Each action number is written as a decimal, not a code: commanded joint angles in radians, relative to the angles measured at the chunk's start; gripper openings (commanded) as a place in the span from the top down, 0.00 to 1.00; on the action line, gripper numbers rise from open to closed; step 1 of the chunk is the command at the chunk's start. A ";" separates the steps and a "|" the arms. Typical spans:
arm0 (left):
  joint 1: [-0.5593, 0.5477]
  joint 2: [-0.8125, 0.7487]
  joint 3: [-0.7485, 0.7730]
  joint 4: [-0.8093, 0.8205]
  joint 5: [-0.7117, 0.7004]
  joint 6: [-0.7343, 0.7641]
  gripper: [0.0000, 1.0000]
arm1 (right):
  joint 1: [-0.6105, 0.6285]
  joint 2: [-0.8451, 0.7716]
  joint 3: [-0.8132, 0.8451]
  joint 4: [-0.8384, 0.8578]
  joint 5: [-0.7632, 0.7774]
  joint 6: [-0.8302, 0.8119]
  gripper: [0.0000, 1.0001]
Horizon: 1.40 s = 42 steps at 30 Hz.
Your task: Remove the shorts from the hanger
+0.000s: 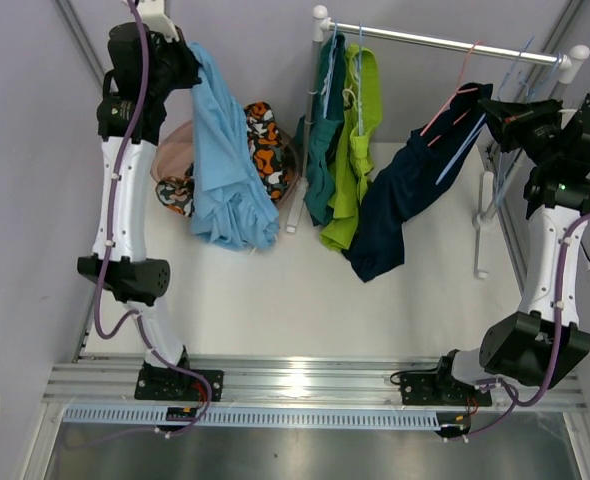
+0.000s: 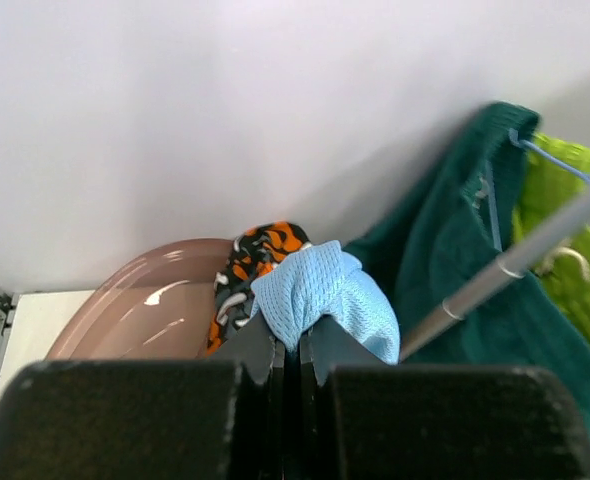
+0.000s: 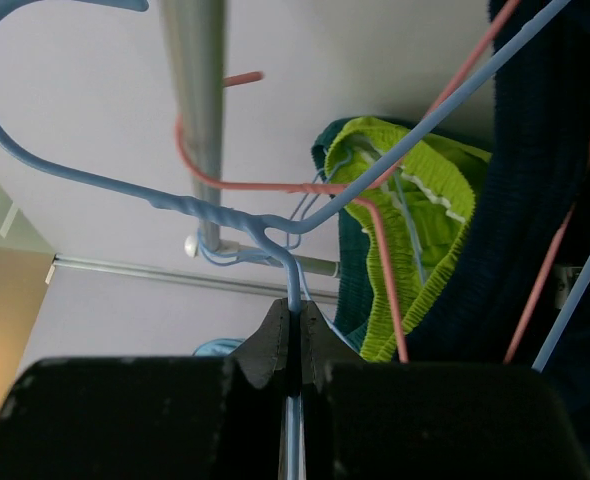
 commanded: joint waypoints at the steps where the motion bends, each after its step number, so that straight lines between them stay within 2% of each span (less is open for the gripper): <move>1: 0.078 0.064 0.036 0.140 0.070 -0.080 1.00 | -0.013 0.026 -0.002 0.083 -0.040 -0.018 1.00; 7: 0.101 0.223 0.012 0.157 0.079 -0.096 1.00 | -0.015 0.066 -0.013 0.105 -0.031 -0.015 1.00; 9: 0.101 0.251 0.006 0.131 0.074 -0.100 0.94 | -0.015 0.063 -0.029 0.106 -0.025 -0.012 1.00; 10: 0.101 0.260 -0.003 0.123 0.064 -0.108 0.82 | -0.013 0.059 -0.039 0.138 -0.017 -0.009 1.00; 11: 0.101 0.266 -0.049 0.128 0.059 -0.111 0.75 | -0.012 0.052 -0.049 0.151 -0.016 0.000 1.00; 14: 0.101 0.279 -0.091 0.134 0.038 -0.125 0.69 | -0.005 0.029 -0.074 0.154 -0.008 0.005 1.00; 16: 0.101 0.295 -0.094 0.120 0.027 -0.128 0.60 | -0.004 0.014 -0.085 0.151 -0.007 0.005 1.00; 17: 0.101 0.306 -0.093 0.096 0.024 -0.133 0.40 | -0.004 0.009 -0.086 0.145 -0.005 0.005 1.00; 19: 0.101 0.329 -0.079 0.053 0.016 -0.145 0.23 | -0.002 -0.013 -0.097 0.135 0.000 0.002 1.00; 20: 0.101 0.328 -0.082 0.033 0.012 -0.154 0.07 | -0.001 -0.027 -0.100 0.123 0.007 -0.006 1.00; 21: 0.101 0.313 -0.083 0.022 0.007 -0.157 0.03 | -0.001 -0.032 -0.100 0.120 0.007 -0.012 1.00; 24: 0.101 0.239 -0.135 0.017 0.004 -0.168 0.01 | -0.001 -0.043 -0.105 0.086 0.003 -0.014 1.00; 25: 0.101 0.214 -0.179 0.025 0.007 -0.169 0.01 | -0.001 -0.050 -0.106 0.080 0.001 -0.014 0.96; 26: 0.099 0.188 -0.201 0.030 0.016 -0.169 0.01 | -0.001 -0.055 -0.111 0.082 0.000 -0.014 0.85; 27: 0.099 0.161 -0.220 0.036 0.021 -0.168 0.01 | -0.001 -0.063 -0.112 0.082 0.003 -0.014 0.70; 28: 0.098 0.101 -0.255 0.048 0.027 -0.163 0.01 | 0.001 -0.070 -0.116 0.079 0.006 -0.017 0.41; 30: 0.095 0.041 -0.304 0.059 0.039 -0.157 0.01 | 0.002 -0.095 -0.111 0.059 0.022 -0.029 0.23; 31: 0.095 -0.017 -0.341 0.063 0.045 -0.151 0.01 | 0.001 -0.104 -0.108 0.040 0.029 -0.043 0.03; 32: 0.095 -0.045 -0.371 0.065 0.051 -0.148 0.01 | 0.001 -0.119 -0.105 0.031 0.033 -0.047 0.01; 38: 0.092 -0.267 -0.534 0.114 0.088 -0.140 0.01 | 0.007 -0.168 -0.102 -0.020 0.085 -0.070 0.01; 42: 0.090 -0.391 -0.681 0.177 0.110 -0.157 0.01 | 0.056 -0.184 -0.051 -0.055 0.157 -0.106 0.01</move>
